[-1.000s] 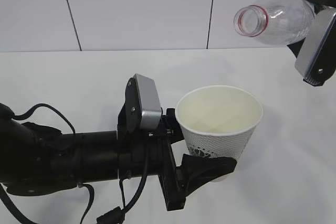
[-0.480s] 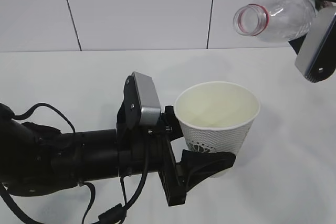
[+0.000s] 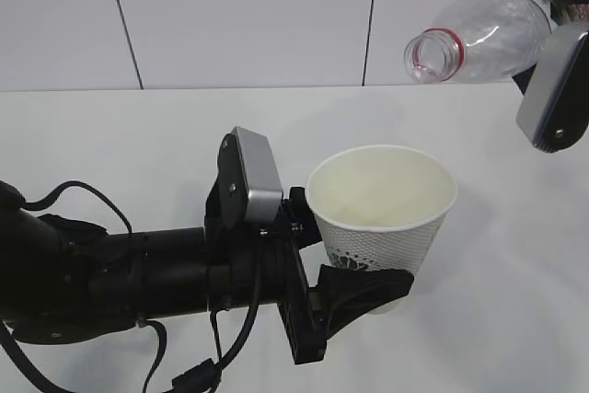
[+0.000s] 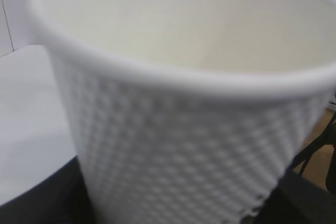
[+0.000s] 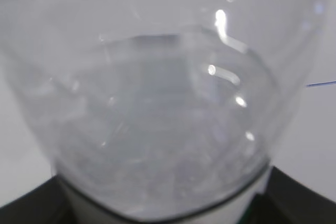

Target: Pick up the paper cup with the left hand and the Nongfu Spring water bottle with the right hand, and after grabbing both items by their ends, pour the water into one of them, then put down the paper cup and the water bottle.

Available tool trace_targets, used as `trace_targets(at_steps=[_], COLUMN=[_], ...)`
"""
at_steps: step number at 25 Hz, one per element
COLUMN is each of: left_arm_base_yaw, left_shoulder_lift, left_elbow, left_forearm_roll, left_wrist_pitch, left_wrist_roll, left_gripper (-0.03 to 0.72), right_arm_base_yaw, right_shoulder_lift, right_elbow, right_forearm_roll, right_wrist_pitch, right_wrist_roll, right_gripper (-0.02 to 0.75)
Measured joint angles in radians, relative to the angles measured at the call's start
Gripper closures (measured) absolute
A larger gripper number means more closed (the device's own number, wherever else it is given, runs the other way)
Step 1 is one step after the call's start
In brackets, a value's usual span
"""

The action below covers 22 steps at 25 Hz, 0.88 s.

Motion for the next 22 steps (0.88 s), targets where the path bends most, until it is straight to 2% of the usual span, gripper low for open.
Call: trace_targets(at_steps=[22], left_arm_base_yaw=[0.000], left_shoulder_lift=[0.000], left_elbow=[0.000], left_forearm_roll=[-0.005], left_wrist_pitch=[0.008], left_wrist_roll=[0.000], left_gripper=[0.151], right_arm_base_yaw=[0.000], right_shoulder_lift=[0.000], right_elbow=[0.000], right_forearm_roll=[0.000], right_wrist_pitch=[-0.002], right_wrist_roll=[-0.020], right_gripper=[0.281])
